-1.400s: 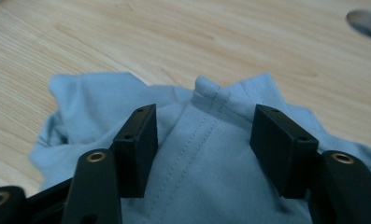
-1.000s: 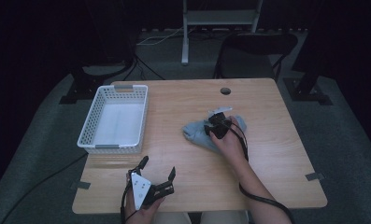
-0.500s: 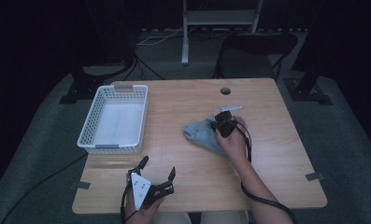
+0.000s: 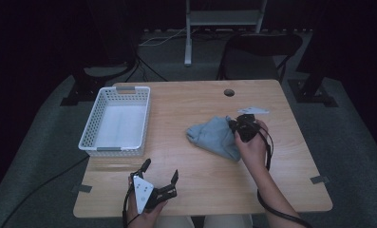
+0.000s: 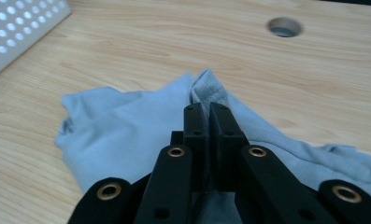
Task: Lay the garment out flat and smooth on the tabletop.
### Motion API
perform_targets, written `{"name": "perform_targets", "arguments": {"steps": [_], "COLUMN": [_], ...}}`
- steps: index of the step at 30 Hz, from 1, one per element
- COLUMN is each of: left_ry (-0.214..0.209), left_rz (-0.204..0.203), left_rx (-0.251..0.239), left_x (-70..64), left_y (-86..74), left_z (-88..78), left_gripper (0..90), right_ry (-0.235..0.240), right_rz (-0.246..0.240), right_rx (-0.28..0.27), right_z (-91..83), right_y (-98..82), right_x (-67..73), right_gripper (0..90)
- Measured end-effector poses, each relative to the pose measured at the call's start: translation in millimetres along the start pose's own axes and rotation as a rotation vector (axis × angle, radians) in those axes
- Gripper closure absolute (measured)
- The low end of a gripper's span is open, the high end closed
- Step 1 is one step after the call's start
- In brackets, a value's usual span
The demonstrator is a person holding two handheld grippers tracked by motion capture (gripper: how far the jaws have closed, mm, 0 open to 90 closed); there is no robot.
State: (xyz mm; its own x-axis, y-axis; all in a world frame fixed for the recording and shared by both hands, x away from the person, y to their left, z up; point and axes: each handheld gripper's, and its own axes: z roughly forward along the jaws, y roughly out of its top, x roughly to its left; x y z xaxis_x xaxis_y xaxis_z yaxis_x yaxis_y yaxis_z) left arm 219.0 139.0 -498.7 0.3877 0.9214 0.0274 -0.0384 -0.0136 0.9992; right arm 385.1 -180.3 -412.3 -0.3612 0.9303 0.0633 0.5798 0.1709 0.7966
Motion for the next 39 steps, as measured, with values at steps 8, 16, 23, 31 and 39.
{"name": "perform_targets", "arguments": {"steps": [8, 16, 23, 31, 39], "left_ry": [0.0, 0.001, 0.002, 0.005, 0.006], "left_rz": [-0.001, -0.001, -0.001, -0.002, -0.002], "left_rx": [-0.001, -0.001, -0.003, -0.003, -0.004], "left_x": [-0.1, -0.1, -0.1, -0.2, -0.2], "left_y": [0.0, 0.0, -0.1, -0.1, -0.1], "left_z": [0.2, 0.2, 0.1, 0.0, 0.0], "left_gripper": [4.0, 4.0, 4.0, 4.0, 4.0], "right_ry": [-0.041, -0.075, -0.111, -0.137, -0.155], "right_rz": [0.057, 0.092, 0.143, 0.181, 0.206], "right_rx": [-0.039, -0.039, -0.026, -0.006, 0.001], "right_z": [-41.4, -65.0, -77.6, -89.7, -98.2], "right_y": [-21.1, -57.4, -90.0, -119.3, -137.0], "right_x": [-23.6, -38.4, -53.4, -65.2, -70.0], "right_gripper": [86.3, 86.2, 85.8, 84.5, 83.3]}}
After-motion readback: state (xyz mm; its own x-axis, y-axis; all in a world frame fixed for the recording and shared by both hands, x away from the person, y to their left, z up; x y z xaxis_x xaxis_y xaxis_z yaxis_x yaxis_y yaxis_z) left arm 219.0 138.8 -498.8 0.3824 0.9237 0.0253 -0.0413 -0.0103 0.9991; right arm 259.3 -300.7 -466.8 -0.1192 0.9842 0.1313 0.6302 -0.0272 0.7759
